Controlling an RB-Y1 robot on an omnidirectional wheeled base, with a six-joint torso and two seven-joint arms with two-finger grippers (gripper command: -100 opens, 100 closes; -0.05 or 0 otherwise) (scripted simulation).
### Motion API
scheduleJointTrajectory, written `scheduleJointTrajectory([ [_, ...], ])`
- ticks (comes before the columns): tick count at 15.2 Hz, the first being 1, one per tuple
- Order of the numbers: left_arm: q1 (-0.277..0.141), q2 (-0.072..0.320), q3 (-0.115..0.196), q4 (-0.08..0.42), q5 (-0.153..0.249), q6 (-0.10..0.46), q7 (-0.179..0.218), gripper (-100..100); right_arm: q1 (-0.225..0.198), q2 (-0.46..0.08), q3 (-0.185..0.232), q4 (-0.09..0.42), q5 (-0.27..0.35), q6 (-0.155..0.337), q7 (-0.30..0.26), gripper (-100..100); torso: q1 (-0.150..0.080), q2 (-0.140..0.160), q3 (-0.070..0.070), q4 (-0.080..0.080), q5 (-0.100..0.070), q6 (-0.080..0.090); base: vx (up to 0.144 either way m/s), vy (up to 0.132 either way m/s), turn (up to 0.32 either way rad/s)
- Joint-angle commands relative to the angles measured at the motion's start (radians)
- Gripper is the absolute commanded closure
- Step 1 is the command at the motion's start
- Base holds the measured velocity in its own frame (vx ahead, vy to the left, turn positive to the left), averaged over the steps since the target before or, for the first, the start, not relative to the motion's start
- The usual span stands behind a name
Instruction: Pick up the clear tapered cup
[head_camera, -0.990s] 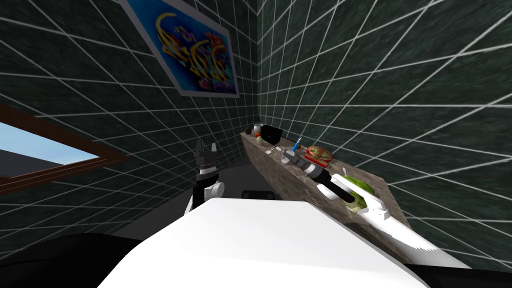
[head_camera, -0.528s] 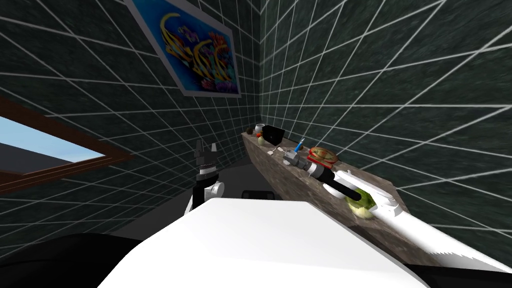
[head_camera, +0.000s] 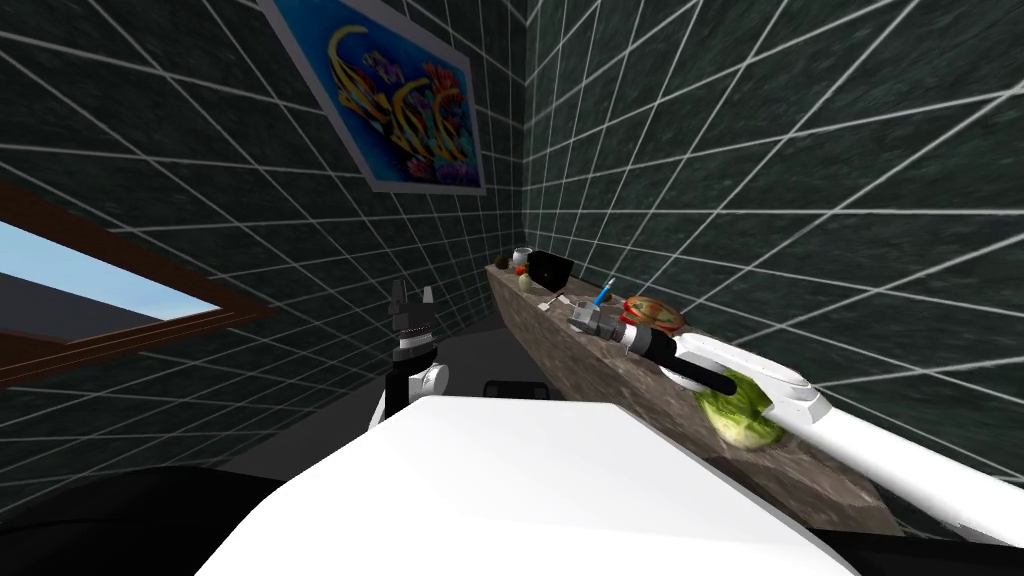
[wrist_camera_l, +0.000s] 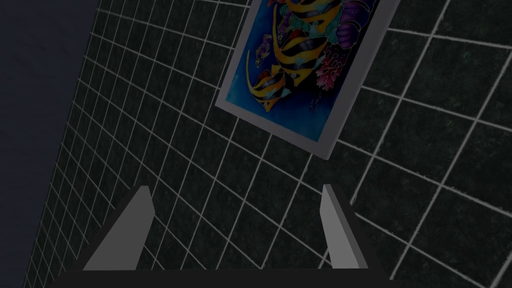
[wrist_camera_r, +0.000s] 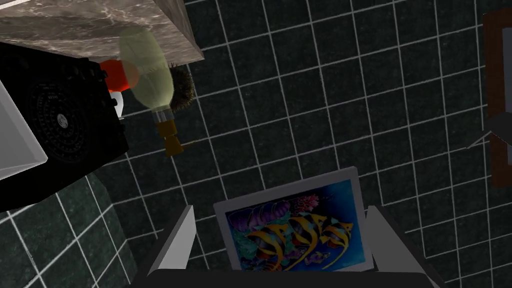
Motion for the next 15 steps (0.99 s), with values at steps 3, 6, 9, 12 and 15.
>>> scheduleJointTrajectory([
  [3,0.000,0.000,0.000,0.000,0.000,0.000,0.000,0,-0.003,-0.087,0.007,0.011,0.032,-0.007,0.002,-100,0.000,0.000,0.000,0.000,0.000,0.000,0.016,0.016,0.044],
  [6,0.000,0.000,0.000,0.000,0.000,0.000,0.000,0,-0.007,-0.158,0.013,0.022,0.062,-0.015,0.004,-100,0.000,-0.001,0.000,0.000,0.000,0.000,0.020,0.017,0.041],
  [9,0.000,0.000,0.000,0.000,0.000,0.000,0.000,0,-0.011,-0.227,0.020,0.033,0.092,-0.022,0.006,-100,0.000,-0.001,0.000,0.000,0.000,0.000,0.020,0.011,0.041],
  [12,0.000,0.000,0.000,0.000,0.000,0.000,0.000,0,-0.015,-0.285,0.026,0.044,0.122,-0.029,0.008,-100,0.000,0.000,0.000,0.000,0.000,0.000,0.012,0.005,0.035],
  [15,0.000,0.000,0.000,0.000,0.000,0.000,0.000,0,-0.019,-0.347,0.032,0.054,0.153,-0.036,0.010,-100,0.000,0.000,0.000,0.000,0.000,0.000,0.018,0.006,0.043],
])
